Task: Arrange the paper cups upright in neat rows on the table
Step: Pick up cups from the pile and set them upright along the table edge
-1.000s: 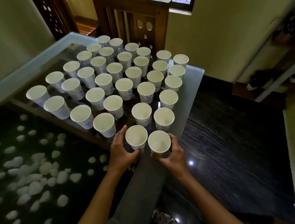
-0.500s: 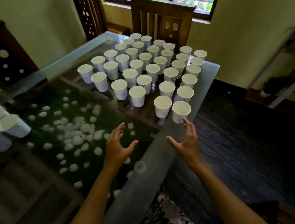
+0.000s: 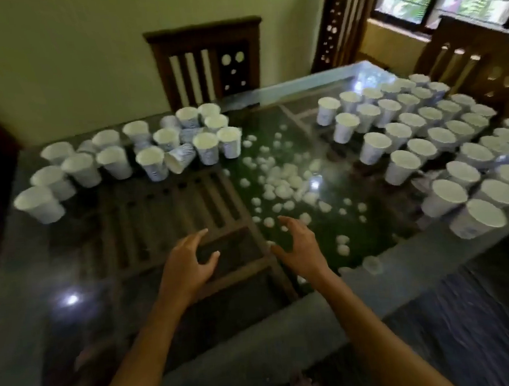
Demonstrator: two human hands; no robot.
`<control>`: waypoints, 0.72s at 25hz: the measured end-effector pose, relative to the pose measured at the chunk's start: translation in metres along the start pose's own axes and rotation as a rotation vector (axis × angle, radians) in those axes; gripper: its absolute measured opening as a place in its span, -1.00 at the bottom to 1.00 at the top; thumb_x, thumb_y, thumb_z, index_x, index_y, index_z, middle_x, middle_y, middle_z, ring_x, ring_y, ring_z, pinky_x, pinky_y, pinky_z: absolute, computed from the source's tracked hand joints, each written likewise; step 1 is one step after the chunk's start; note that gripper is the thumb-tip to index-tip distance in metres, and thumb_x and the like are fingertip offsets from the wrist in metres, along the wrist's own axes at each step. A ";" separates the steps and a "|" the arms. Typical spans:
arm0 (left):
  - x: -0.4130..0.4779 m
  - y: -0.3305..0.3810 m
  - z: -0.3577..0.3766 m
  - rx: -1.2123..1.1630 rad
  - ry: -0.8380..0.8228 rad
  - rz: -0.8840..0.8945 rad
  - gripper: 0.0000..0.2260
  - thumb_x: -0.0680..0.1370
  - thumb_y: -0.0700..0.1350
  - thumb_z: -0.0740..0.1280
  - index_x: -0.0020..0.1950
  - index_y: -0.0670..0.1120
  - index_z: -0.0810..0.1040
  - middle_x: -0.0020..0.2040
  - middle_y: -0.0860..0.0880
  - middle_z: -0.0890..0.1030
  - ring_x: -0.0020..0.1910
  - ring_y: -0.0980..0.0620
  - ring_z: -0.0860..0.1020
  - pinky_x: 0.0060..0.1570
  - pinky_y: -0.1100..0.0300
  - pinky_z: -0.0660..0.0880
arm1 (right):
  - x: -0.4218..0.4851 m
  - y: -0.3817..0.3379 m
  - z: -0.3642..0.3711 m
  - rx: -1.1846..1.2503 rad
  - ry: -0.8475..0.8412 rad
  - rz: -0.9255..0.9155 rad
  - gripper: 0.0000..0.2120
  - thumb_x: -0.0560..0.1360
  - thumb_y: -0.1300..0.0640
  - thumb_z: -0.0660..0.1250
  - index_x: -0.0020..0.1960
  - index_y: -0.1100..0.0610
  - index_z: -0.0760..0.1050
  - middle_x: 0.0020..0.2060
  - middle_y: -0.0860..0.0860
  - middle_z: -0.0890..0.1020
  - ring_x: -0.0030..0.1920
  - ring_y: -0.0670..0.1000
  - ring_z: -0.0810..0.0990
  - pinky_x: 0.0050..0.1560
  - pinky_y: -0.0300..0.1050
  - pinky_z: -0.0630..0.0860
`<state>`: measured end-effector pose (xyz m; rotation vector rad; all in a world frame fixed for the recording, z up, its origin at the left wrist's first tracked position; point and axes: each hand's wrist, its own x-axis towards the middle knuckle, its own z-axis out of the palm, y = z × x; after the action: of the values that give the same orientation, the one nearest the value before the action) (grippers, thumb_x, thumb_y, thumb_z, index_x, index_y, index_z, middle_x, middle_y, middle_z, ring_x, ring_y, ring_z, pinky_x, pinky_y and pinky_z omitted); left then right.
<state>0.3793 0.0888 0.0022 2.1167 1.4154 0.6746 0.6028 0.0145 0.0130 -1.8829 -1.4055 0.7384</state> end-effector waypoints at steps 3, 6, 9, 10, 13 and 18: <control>-0.011 -0.040 -0.040 0.044 0.107 -0.148 -0.54 0.40 -0.14 0.47 0.27 -0.17 0.48 0.21 -0.18 0.54 0.20 -0.15 0.50 0.19 0.06 0.41 | 0.034 -0.036 0.046 -0.063 -0.075 -0.094 -0.46 0.45 0.10 0.40 0.38 0.14 0.32 0.30 0.04 0.41 0.33 -0.01 0.35 0.22 -0.36 0.23; -0.012 -0.075 -0.070 0.054 0.163 -0.258 -0.54 0.44 -0.14 0.43 0.31 -0.18 0.44 0.25 -0.18 0.51 0.24 -0.13 0.47 0.19 0.14 0.36 | 0.070 -0.070 0.088 -0.107 -0.144 -0.187 -0.45 0.43 0.10 0.42 0.36 0.17 0.35 0.26 0.07 0.46 0.31 0.06 0.40 0.23 -0.28 0.24; 0.000 -0.103 -0.093 0.048 0.208 -0.355 -0.53 0.45 -0.11 0.43 0.32 -0.16 0.43 0.27 -0.17 0.49 0.27 -0.12 0.45 0.24 0.06 0.37 | 0.105 -0.095 0.121 -0.122 -0.226 -0.207 -0.41 0.42 0.08 0.43 0.38 0.15 0.32 0.29 0.06 0.44 0.32 0.04 0.38 0.29 -0.19 0.28; 0.006 -0.113 -0.101 0.034 0.218 -0.382 -0.53 0.45 -0.11 0.43 0.32 -0.15 0.42 0.26 -0.16 0.49 0.26 -0.11 0.45 0.24 0.04 0.39 | 0.119 -0.102 0.134 -0.124 -0.253 -0.228 -0.40 0.41 0.06 0.44 0.38 0.15 0.32 0.30 0.06 0.45 0.32 0.05 0.39 0.30 -0.17 0.29; 0.025 -0.142 -0.120 0.016 0.311 -0.442 -0.54 0.43 -0.11 0.44 0.30 -0.15 0.45 0.21 -0.15 0.54 0.21 -0.08 0.50 0.21 0.08 0.43 | 0.159 -0.125 0.172 -0.119 -0.353 -0.280 -0.40 0.41 0.05 0.45 0.38 0.14 0.32 0.26 0.03 0.46 0.30 0.02 0.41 0.26 -0.21 0.29; 0.047 -0.185 -0.146 -0.020 0.415 -0.520 -0.58 0.46 -0.11 0.41 0.29 -0.11 0.44 0.18 -0.07 0.55 0.18 0.02 0.51 0.18 0.20 0.41 | 0.203 -0.169 0.233 -0.035 -0.461 -0.304 -0.37 0.40 0.06 0.46 0.39 0.14 0.31 0.27 0.06 0.47 0.27 0.00 0.44 0.28 -0.13 0.38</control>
<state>0.1735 0.2138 -0.0023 1.5344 2.0622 0.9325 0.3782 0.2843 -0.0089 -1.5257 -1.9459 1.0377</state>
